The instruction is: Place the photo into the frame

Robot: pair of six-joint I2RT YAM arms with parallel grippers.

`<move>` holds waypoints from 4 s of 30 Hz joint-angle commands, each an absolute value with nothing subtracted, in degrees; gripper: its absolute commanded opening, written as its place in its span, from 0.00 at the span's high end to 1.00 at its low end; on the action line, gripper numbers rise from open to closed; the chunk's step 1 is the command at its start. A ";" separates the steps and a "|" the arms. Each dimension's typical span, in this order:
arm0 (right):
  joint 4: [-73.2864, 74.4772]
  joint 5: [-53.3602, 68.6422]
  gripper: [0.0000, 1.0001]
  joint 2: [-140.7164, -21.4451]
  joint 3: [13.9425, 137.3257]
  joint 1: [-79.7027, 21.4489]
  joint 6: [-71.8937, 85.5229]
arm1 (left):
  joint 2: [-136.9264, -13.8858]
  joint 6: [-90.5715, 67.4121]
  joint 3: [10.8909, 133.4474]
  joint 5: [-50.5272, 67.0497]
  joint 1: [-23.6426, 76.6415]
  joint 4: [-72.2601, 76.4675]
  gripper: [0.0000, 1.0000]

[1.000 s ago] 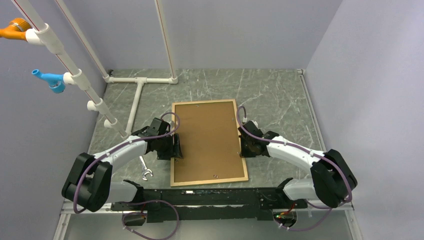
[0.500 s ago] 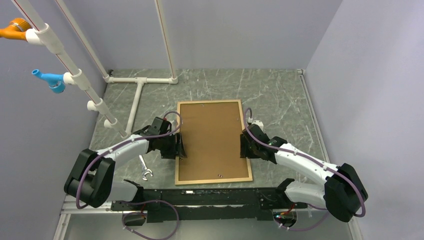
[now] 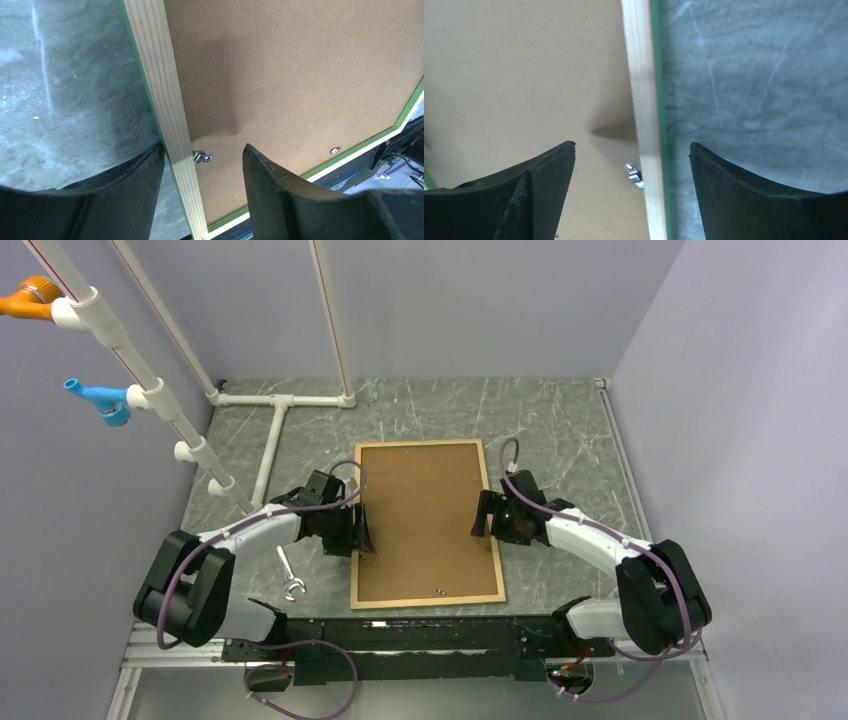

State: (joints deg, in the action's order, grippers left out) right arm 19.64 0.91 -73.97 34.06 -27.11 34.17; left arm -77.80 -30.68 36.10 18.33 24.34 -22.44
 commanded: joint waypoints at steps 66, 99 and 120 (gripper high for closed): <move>25.46 0.38 0.67 -102.22 62.48 -19.66 24.79 | -91.57 -26.23 53.79 9.34 21.80 -28.56 0.19; 15.51 13.77 0.00 -87.39 51.76 -17.85 30.94 | -97.68 -26.16 65.42 10.99 14.23 -28.42 0.24; 12.78 16.92 0.01 -90.64 50.45 -17.83 32.09 | -108.53 -23.03 73.71 0.80 19.68 -31.71 0.40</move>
